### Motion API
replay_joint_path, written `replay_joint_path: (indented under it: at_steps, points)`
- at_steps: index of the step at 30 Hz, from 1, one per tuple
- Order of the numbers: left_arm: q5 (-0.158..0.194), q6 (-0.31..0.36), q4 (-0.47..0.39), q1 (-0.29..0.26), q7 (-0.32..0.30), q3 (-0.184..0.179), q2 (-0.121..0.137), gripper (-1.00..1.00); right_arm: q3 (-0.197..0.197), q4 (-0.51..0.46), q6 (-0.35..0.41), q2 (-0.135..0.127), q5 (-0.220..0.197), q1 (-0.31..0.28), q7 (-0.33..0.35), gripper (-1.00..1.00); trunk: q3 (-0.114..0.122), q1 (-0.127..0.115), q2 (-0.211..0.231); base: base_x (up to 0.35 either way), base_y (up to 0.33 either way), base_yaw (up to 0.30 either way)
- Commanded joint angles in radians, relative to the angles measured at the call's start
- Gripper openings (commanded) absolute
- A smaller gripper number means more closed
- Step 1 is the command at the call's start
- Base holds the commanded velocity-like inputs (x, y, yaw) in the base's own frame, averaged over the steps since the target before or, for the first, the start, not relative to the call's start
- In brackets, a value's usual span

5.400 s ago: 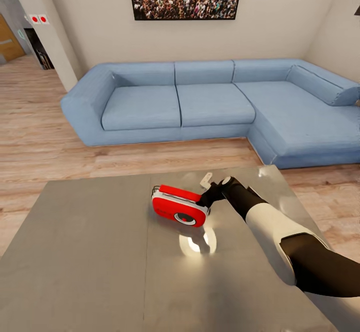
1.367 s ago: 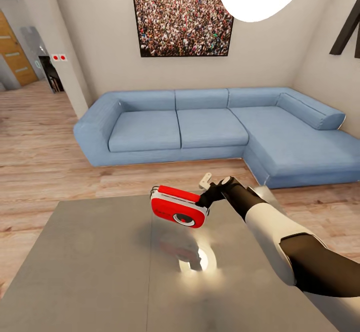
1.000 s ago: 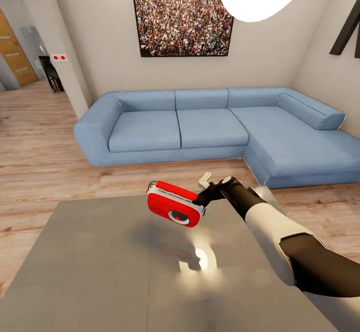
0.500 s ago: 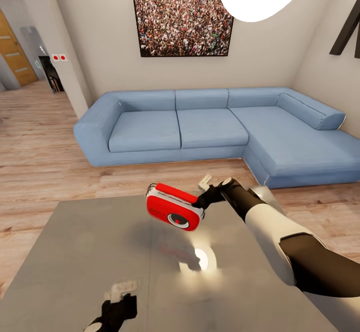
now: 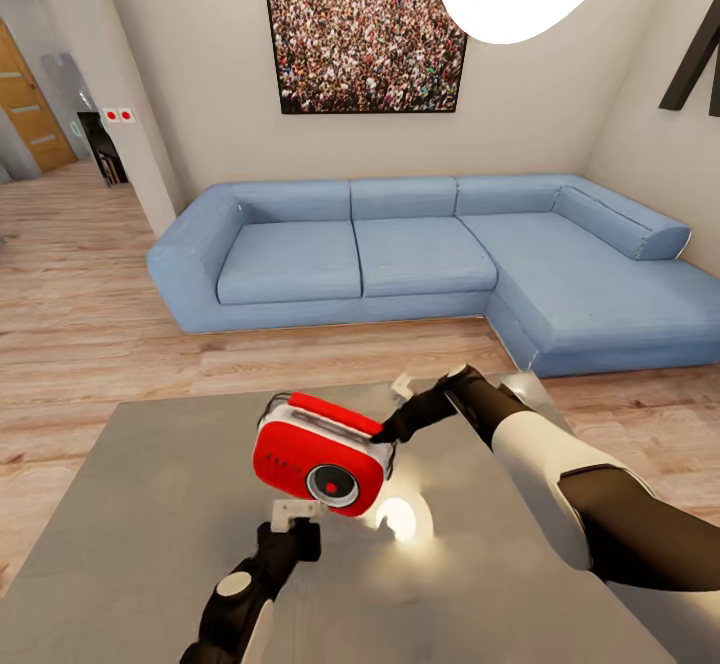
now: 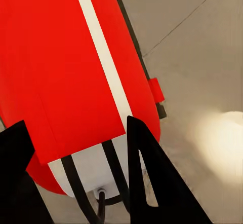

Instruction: Turn on the radio receiver that's on the table in the living room.

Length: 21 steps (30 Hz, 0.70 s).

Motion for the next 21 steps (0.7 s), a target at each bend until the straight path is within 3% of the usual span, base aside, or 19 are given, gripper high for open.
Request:
replay_joint_path:
  at_steps: [1, 4, 7, 14, 21]
  points:
    - [0.0, 0.001, 0.0, 0.0, -0.002, -0.013, 0.0, -1.0, -0.01, 0.001, -0.003, 0.0, 0.002, -0.001, 0.015, -1.0, 0.0, 0.0, 0.0, 0.0, 0.0, 0.0]
    - [0.001, 0.002, 0.002, -0.001, -0.005, -0.054, 0.0, -1.0, -0.014, 0.009, -0.002, 0.001, 0.002, -0.001, 0.035, -1.0, 0.0, 0.0, 0.0, 0.0, 0.0, 0.0]
    - [0.003, 0.001, 0.007, -0.001, -0.007, -0.072, 0.0, -1.0, -0.023, 0.012, -0.003, 0.001, 0.001, -0.001, 0.041, -1.0, 0.0, 0.0, 0.0, 0.0, 0.0, 0.0]
    - [0.002, 0.004, 0.01, -0.012, -0.082, -0.078, 0.0, -1.0, -0.05, 0.018, -0.003, 0.002, 0.002, -0.001, 0.045, -1.0, 0.0, 0.0, 0.0, 0.0, 0.0, 0.0]
    - [-0.002, 0.005, 0.027, -0.036, -0.085, -0.078, 0.0, -1.0, -0.052, 0.043, -0.004, 0.005, 0.002, -0.001, 0.046, -1.0, 0.0, 0.0, 0.0, 0.0, 0.0, 0.0]
